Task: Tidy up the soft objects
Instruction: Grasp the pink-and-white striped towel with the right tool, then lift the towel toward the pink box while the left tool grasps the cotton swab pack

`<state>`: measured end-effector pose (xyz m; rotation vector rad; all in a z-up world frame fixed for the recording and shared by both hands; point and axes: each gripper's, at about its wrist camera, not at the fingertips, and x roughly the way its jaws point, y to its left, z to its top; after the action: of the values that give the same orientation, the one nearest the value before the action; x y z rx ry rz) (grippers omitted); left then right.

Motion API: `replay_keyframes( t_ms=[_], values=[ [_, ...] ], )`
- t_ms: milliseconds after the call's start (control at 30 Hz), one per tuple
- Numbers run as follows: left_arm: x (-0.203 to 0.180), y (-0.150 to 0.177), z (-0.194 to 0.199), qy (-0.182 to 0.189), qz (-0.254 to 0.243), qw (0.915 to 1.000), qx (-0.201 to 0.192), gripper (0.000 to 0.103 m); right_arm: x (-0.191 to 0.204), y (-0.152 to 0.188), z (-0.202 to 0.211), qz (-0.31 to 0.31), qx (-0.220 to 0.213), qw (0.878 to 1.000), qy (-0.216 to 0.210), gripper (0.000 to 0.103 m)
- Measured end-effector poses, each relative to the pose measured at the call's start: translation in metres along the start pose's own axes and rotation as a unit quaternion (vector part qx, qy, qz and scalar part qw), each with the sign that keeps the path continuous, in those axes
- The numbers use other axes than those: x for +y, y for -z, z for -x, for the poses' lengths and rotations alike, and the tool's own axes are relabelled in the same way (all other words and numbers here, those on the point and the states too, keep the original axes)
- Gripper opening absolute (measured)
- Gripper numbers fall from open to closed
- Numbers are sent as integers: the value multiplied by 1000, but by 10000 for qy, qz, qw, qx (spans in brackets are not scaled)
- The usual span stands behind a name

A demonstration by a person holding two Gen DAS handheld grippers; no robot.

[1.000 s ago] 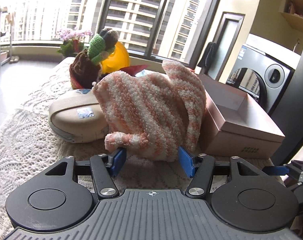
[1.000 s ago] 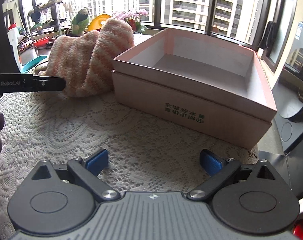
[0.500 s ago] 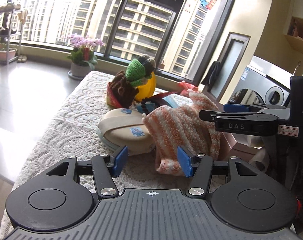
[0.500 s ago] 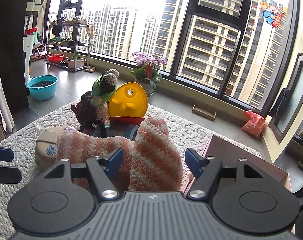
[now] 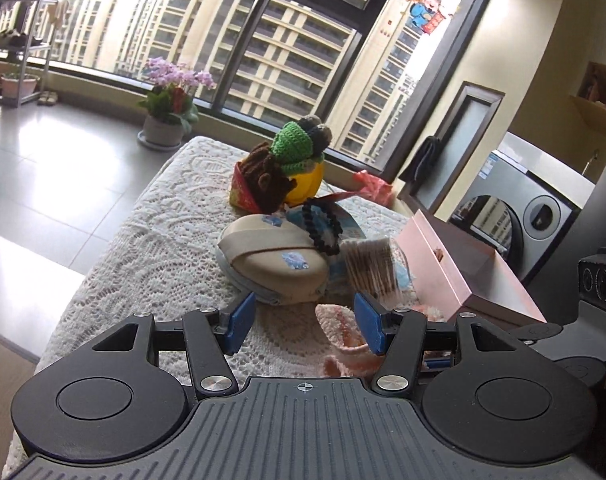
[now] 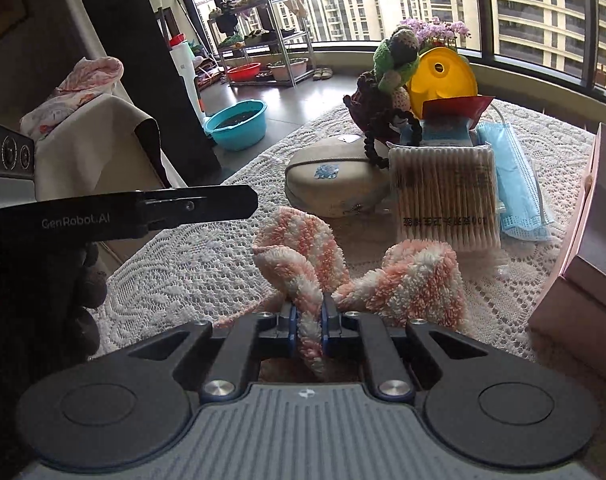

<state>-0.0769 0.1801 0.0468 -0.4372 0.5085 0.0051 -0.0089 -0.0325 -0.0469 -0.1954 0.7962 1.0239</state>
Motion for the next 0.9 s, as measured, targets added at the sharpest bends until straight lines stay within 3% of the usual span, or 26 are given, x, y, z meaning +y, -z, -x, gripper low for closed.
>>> replay_keyframes(
  t_ms=[100,200,233,267,400,567,700,733,800,833,900],
  values=[
    [-14,4,-4,261,-257,9991,204,60,8,8,13,295,-156,9994,101,16],
    [-31,14,-11,180,-753,9956,527,59,11,11,32,576,-375,9974,200,50],
    [-34,18,-14,122,-885,9941,608,58,12,15,39,642,-504,9963,286,68],
    [-37,21,-16,64,-1004,9925,695,57,13,19,46,771,-579,9940,512,75],
    [-39,31,-25,-119,-1166,9881,1001,53,18,36,53,1305,-849,9822,1048,85],
    [-29,34,-28,-204,-1018,9881,1136,52,18,50,41,1767,-622,9793,767,101],
    [-22,24,-19,-287,-751,9924,929,52,18,51,17,1977,-526,9689,1392,100],
    [-22,21,-18,-292,-703,9930,899,52,15,49,19,1831,-543,9712,1425,94],
    [-23,17,-16,-262,-641,9941,838,52,10,45,29,1532,-577,9740,1565,72],
    [-25,15,-15,-231,-636,9944,814,52,7,45,35,1442,-587,9740,1648,52],
    [-29,13,-16,-146,-623,9950,769,52,-2,47,55,1106,-658,9780,1641,42]
  ],
)
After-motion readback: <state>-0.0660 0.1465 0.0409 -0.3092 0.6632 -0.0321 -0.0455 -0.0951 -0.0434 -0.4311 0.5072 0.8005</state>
